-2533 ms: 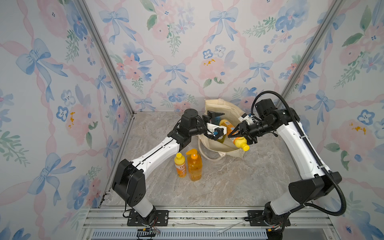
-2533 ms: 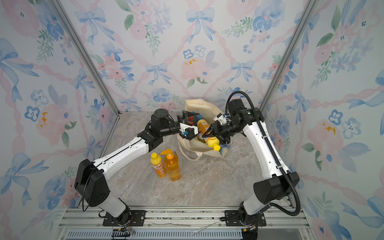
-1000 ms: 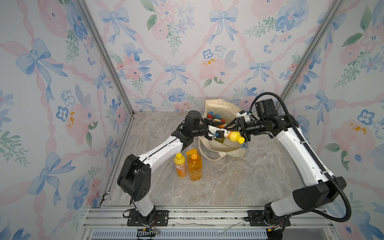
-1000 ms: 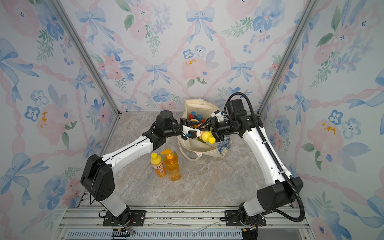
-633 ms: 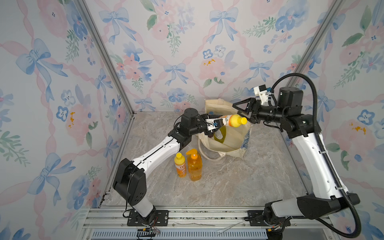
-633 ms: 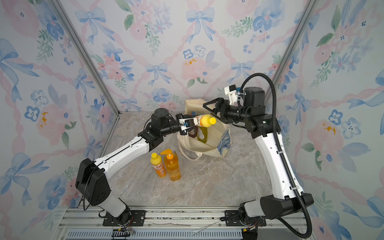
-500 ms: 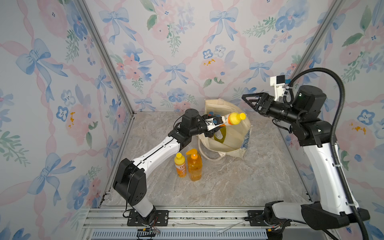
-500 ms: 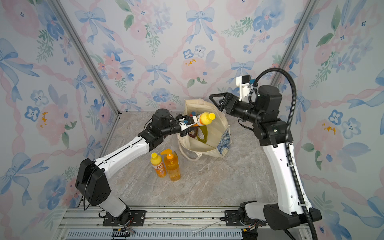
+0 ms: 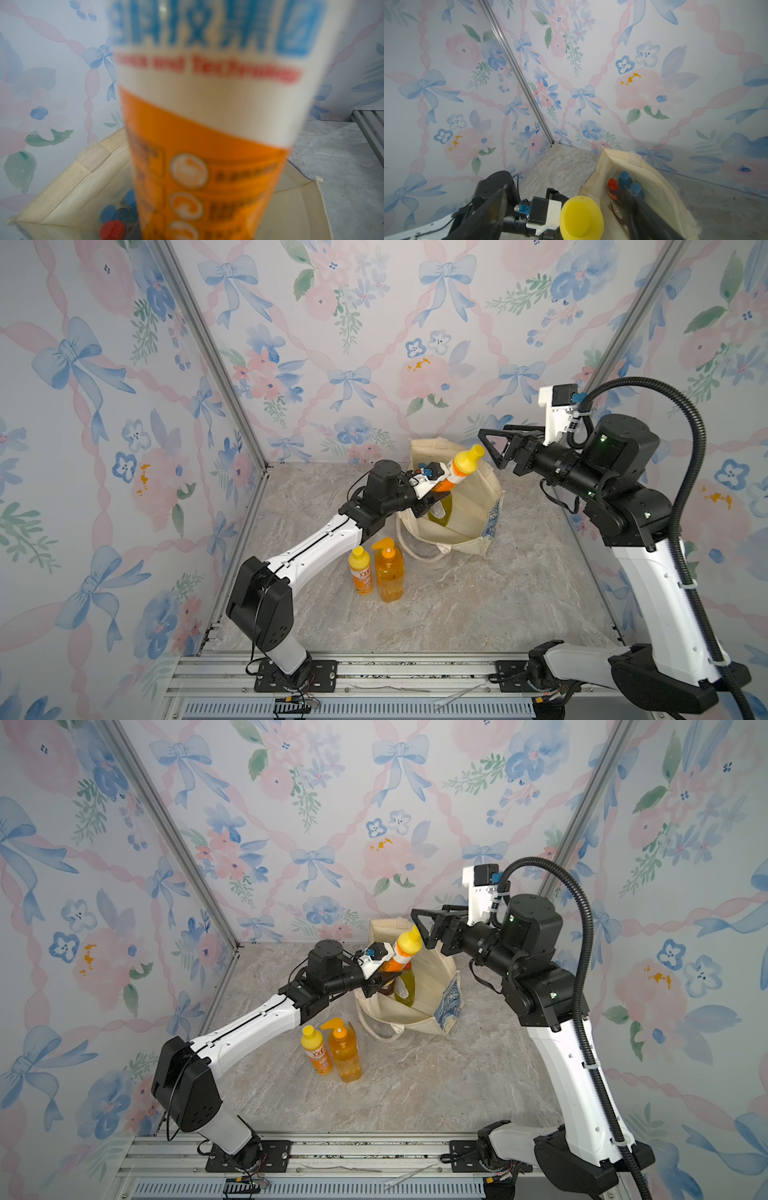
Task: Pack dish soap into the shopping bag
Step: Place the bottle of dish soap in the shopping bag.
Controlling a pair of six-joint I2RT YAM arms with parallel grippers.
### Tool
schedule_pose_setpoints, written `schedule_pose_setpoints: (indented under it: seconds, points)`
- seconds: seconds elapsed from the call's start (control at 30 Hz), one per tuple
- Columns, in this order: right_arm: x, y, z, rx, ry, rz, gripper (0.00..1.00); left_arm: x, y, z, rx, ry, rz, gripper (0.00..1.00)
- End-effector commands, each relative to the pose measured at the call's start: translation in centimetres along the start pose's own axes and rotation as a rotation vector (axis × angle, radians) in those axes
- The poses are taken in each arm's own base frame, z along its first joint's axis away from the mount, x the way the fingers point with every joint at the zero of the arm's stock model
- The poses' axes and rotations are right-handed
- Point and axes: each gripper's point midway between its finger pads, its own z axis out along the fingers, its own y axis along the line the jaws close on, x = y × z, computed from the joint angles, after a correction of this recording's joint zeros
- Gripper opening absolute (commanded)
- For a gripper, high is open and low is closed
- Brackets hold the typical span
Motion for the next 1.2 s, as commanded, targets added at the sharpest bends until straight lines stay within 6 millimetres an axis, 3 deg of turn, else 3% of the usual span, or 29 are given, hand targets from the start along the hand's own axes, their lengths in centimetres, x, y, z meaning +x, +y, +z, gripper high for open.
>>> schedule_pose_setpoints:
  seconds: [0.0, 0.27, 0.47, 0.83, 1.03, 1.17]
  points:
    - [2.0, -0.5, 1.5, 0.037, 0.089, -0.047, 0.85, -6.8, 1.5, -1.8, -0.064, -0.176, 0.021, 0.00]
    - [5.3, -1.2, 4.2, 0.054, 0.210, -0.004, 0.79, -7.0, 1.5, -1.6, -0.082, -0.186, 0.012, 0.00]
    - [6.4, -1.4, 5.4, 0.057, 0.237, 0.014, 0.73, -7.2, 1.4, -1.6, -0.085, -0.197, 0.018, 0.00]
    - [8.4, -2.2, 7.0, 0.124, 0.296, -0.022, 0.78, -7.5, 2.0, -2.1, -0.131, -0.219, 0.022, 0.00]
    - [8.3, -2.2, 7.3, 0.124, 0.268, -0.023, 0.64, -7.5, 2.0, -2.0, -0.133, -0.217, 0.022, 0.00]
    - [8.3, -2.1, 7.4, 0.118, 0.262, -0.019, 0.41, -7.5, 2.0, -1.9, -0.132, -0.217, 0.020, 0.00]
